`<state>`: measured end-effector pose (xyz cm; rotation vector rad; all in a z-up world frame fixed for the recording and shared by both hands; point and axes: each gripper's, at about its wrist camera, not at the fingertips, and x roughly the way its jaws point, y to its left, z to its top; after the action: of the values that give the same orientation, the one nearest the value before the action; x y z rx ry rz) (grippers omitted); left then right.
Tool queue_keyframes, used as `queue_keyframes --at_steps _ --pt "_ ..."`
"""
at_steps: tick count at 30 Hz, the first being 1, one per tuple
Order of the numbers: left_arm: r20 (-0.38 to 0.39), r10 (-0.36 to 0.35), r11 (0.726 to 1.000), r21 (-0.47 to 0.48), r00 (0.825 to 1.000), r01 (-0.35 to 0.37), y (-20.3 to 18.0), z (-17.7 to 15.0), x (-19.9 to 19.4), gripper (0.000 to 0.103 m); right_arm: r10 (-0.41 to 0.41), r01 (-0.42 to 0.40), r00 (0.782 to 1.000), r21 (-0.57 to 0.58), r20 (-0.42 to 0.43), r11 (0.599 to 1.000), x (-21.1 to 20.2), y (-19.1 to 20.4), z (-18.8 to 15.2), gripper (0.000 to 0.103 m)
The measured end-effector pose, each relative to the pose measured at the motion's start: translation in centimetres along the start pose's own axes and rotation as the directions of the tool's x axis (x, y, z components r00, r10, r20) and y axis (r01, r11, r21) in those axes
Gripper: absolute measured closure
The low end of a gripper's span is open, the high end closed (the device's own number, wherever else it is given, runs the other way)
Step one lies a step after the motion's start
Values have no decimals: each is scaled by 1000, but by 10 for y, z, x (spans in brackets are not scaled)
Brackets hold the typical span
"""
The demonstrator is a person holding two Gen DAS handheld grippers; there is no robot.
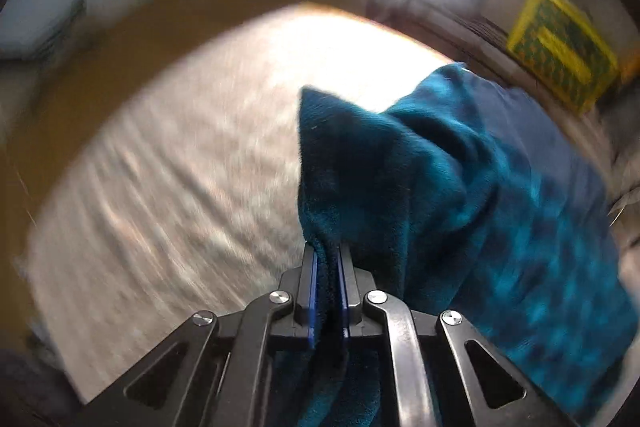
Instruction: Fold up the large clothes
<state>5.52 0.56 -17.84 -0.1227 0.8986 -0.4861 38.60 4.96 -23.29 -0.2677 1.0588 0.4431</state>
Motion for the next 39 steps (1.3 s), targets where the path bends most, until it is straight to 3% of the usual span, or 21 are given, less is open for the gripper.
queue_keyframes --at_steps 2,4,6,7,9,12,14,16,19,22,23,25,28,32,35,39 --pt "-1 1 1000 8 1000 -1 -3 1 0 96 123 -142 985 157 123 977 -23 -39 -13 97" --pt "-5 7 999 41 1000 -7 -11 3 2 96 246 -335 923 305 294 892 -43 -85 -39 97" --pt "-15 11 997 77 1000 -10 -22 4 7 96 292 -462 864 415 411 783 -47 -125 -68 97" --pt "-21 13 996 91 1000 -11 -27 5 10 96 287 -478 860 469 423 742 -43 -138 -82 97" --pt "-39 15 994 112 999 -10 -37 7 18 96 262 -461 877 555 402 693 -30 -161 -105 97" --pt "-73 21 991 132 997 -11 -45 8 31 96 250 -420 904 618 346 665 -12 -176 -122 97" --pt "-84 32 989 146 996 -20 -50 8 37 96 259 -417 906 611 333 673 -9 -176 -120 97" --pt "-85 42 988 149 995 -29 -52 9 40 96 264 -403 913 580 312 708 -4 -170 -109 97" --pt "-97 18 992 130 995 -5 -51 9 41 94 249 -323 946 549 206 771 11 -161 -97 98" --pt "-93 -89 992 86 992 97 -40 3 20 92 215 -265 964 510 156 819 0 -161 -91 96" --pt "-93 -120 990 65 988 126 -34 0 12 92 191 -230 973 499 129 836 -5 -162 -92 83" --pt "-85 -189 982 7 978 190 -21 -4 -6 92 165 -199 980 474 112 858 -20 -165 -93 74" --pt "-39 -219 975 -43 975 218 -2 -6 -38 92 190 -238 970 466 149 852 -56 -173 -103 68" --pt "16 -131 991 -37 991 132 13 1 -61 92 192 -262 960 409 203 874 -111 -168 -114 65" --pt "16 -122 990 -71 992 122 22 15 -46 92 189 -271 950 361 247 892 -148 -172 -113 65" --pt "-63 -106 994 5 992 107 0 23 7 92 177 -254 949 299 261 920 -164 -165 -102 65"
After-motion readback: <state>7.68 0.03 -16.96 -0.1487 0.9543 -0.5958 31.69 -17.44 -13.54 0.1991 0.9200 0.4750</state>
